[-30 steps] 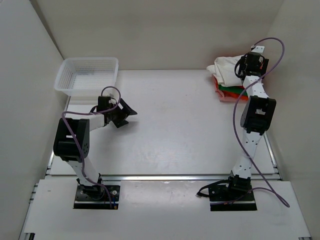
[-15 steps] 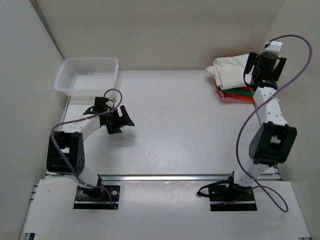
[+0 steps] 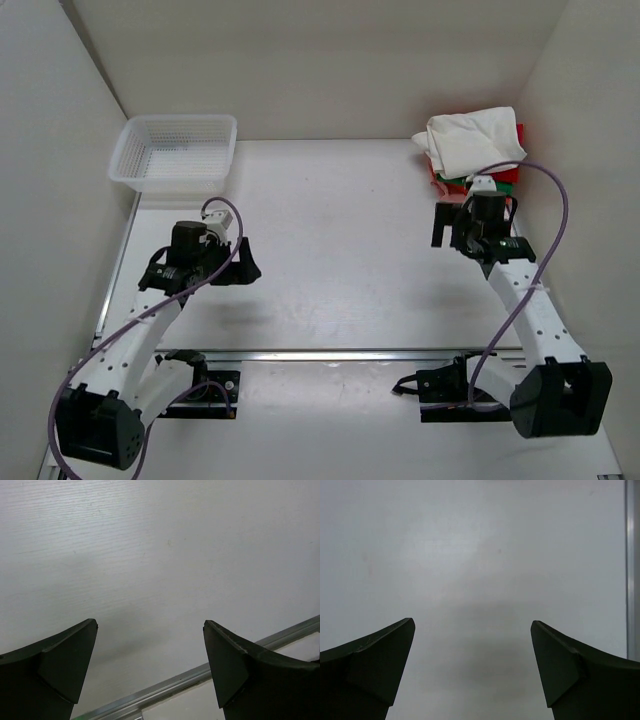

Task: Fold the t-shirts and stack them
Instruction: Put the neatly folded tshirt into the corner of the board with the right arm

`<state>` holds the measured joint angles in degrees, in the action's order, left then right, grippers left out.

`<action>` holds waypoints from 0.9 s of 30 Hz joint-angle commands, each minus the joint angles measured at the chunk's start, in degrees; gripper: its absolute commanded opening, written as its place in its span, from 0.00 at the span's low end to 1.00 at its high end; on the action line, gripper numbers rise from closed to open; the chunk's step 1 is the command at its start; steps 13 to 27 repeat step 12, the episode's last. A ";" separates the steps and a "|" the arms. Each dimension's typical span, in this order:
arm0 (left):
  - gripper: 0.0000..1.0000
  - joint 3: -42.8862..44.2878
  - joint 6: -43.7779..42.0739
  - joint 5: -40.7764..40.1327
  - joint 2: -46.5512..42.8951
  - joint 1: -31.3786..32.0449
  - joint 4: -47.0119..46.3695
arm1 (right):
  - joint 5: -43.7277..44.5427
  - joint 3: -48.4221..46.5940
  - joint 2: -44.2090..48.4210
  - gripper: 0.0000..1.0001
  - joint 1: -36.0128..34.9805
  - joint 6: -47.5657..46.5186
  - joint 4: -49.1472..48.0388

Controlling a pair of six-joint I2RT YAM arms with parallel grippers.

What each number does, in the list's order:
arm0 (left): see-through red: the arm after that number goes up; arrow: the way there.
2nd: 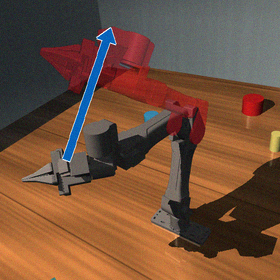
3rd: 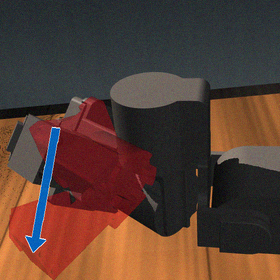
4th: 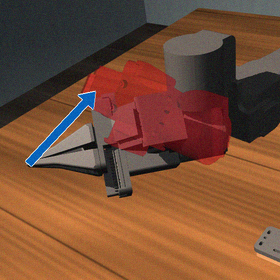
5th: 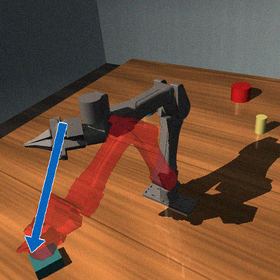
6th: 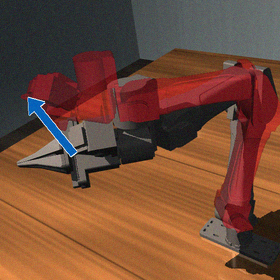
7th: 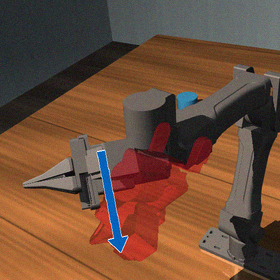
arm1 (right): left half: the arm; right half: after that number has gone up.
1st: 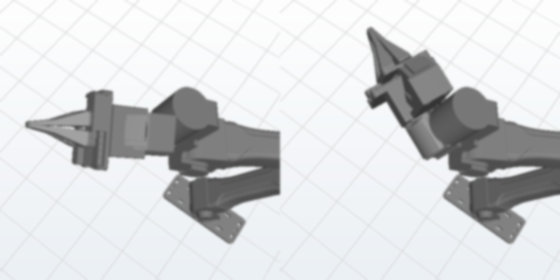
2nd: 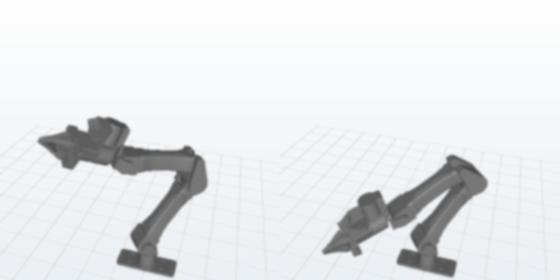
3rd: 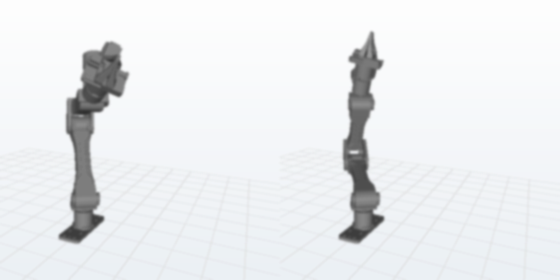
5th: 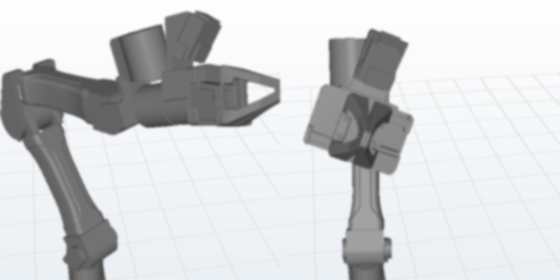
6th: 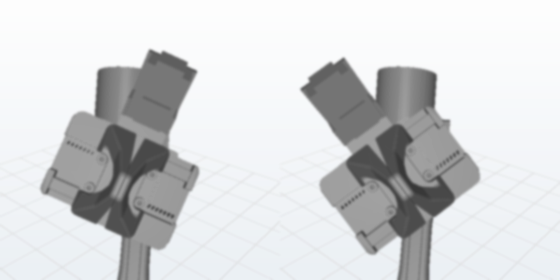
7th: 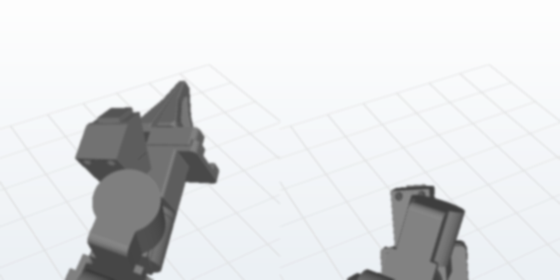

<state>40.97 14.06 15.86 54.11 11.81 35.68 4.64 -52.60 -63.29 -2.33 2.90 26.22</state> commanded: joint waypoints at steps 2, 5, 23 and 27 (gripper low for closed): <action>0.98 -0.63 -2.11 -0.66 -1.46 1.36 2.55 | -1.31 3.90 5.71 0.99 -2.68 1.50 11.30; 0.98 -1.33 -2.20 -0.82 -0.50 0.93 2.82 | -2.45 6.88 7.39 0.99 -2.07 0.89 13.24; 0.98 -1.68 -1.32 -2.14 -2.42 1.54 2.82 | -4.28 12.08 13.36 0.99 -0.05 -0.35 15.35; 0.98 -1.68 -1.32 -2.14 -2.42 1.54 2.82 | -4.28 12.08 13.36 0.99 -0.05 -0.35 15.35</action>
